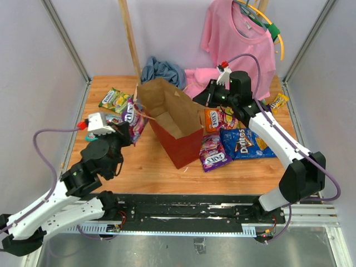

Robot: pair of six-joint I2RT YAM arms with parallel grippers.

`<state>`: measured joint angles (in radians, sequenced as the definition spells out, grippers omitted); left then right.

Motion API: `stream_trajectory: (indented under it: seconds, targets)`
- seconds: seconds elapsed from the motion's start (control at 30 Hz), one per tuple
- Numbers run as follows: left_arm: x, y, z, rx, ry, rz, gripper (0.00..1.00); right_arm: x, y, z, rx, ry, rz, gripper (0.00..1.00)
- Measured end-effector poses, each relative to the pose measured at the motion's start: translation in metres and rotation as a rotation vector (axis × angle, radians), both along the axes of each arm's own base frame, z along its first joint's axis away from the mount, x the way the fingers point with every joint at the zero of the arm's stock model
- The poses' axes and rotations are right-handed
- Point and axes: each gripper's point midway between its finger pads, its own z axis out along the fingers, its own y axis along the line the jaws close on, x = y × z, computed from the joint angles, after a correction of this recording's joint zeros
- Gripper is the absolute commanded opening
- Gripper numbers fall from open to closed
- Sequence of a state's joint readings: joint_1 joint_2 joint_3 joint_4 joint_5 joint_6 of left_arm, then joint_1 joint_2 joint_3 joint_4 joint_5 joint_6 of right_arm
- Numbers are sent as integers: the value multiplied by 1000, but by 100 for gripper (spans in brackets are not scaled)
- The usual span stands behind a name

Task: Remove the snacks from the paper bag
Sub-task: Place the snack at the center of the board.

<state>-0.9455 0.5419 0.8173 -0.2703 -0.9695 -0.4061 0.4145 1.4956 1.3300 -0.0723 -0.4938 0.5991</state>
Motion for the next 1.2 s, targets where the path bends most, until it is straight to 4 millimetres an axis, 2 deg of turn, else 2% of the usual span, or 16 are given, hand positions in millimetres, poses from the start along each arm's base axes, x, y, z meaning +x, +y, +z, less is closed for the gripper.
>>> stream_trajectory:
  seconds: [0.07,0.13,0.3,0.37,0.43,0.5,0.6,0.67,0.8,0.87,0.9,0.97,1.0,1.1,1.17,1.2]
  targets:
    - [8,-16,-7,35,25,-41,1,-1,-1,3,3,-7,0,1]
    - [13,-16,-14,54,43,-56,1,-5,-2,5,5,-13,0,1]
    - [35,21,-18,26,60,28,0,-11,-5,13,13,-31,1,1]
    - [56,38,-30,6,88,56,1,-12,-6,14,15,-34,2,1]
    - [80,50,-62,-28,149,42,0,-11,-8,13,16,-33,0,1]
    - [95,55,-111,-61,256,9,1,-10,-10,13,15,-32,-3,1]
    - [92,42,-187,-104,461,-87,1,-9,-11,12,10,-36,-4,1]
    - [87,30,-207,-132,521,-151,1,-9,-11,12,6,-38,-3,1]
    - [94,16,-207,-150,507,-225,1,-9,-11,11,3,-40,-1,1]
    - [98,20,-213,-139,518,-207,18,-10,-11,11,4,-40,1,1]
    - [100,25,-218,-126,528,-183,35,-10,-11,11,6,-41,2,1]
    - [102,34,-226,-101,547,-135,89,-10,-10,11,11,-40,7,1]
    - [102,40,-229,-86,556,-109,99,-10,-10,11,13,-39,8,1]
    - [101,54,-229,-58,556,-35,100,-11,-9,11,19,-35,16,1]
    - [99,61,-219,-46,528,4,98,-12,-8,12,21,-35,20,1]
    - [97,63,-212,-43,505,13,94,-12,-8,12,21,-36,22,1]
